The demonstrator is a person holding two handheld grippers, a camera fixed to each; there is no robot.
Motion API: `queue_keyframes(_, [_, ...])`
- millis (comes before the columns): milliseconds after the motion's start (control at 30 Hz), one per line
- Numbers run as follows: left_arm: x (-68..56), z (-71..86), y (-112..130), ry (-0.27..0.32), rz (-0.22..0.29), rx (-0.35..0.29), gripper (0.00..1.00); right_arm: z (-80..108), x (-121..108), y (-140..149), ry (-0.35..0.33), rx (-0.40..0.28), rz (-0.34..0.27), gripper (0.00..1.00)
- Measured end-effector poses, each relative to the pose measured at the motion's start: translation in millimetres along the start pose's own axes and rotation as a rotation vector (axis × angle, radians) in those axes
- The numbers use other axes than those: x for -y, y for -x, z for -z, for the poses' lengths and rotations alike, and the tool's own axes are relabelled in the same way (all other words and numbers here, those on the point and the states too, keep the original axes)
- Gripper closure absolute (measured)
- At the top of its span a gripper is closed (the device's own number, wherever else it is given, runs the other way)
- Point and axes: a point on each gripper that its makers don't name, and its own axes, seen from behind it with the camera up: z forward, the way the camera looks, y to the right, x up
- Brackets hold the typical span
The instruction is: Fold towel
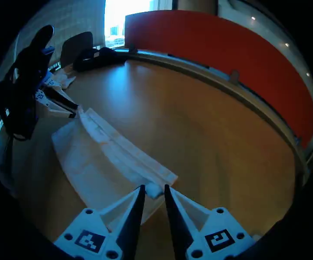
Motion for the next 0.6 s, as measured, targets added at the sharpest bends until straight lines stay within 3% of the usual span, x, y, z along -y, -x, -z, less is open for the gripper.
queue_keyframes(133, [6.3, -0.2, -1.9, -0.013, -0.004, -0.004, 0.43, -1.1, -8.1, -1.8, 0.025, -0.005, -0.002, 0.51])
queue_keyframes(233, [10.5, 1.9, -4.3, -0.022, -0.004, -0.01, 0.38, 0.3, -12.7, -4.9, 0.039, -0.018, -0.005, 0.21])
queue_keyframes(300, [11.8, 3.6, -5.3, -0.023, -0.002, -0.012, 0.36, 2.0, -14.8, -6.6, 0.044, -0.026, -0.007, 0.09])
queue_keyframes(400, [11.2, 4.8, -4.4, -0.018, 0.006, -0.012, 0.26, 3.9, -15.5, -6.4, 0.044, -0.027, -0.013, 0.07])
queue_keyframes(600, [8.9, 8.4, -1.1, -0.019, 0.014, -0.012, 0.24, 8.6, -11.4, -4.1, 0.037, -0.029, -0.02, 0.07])
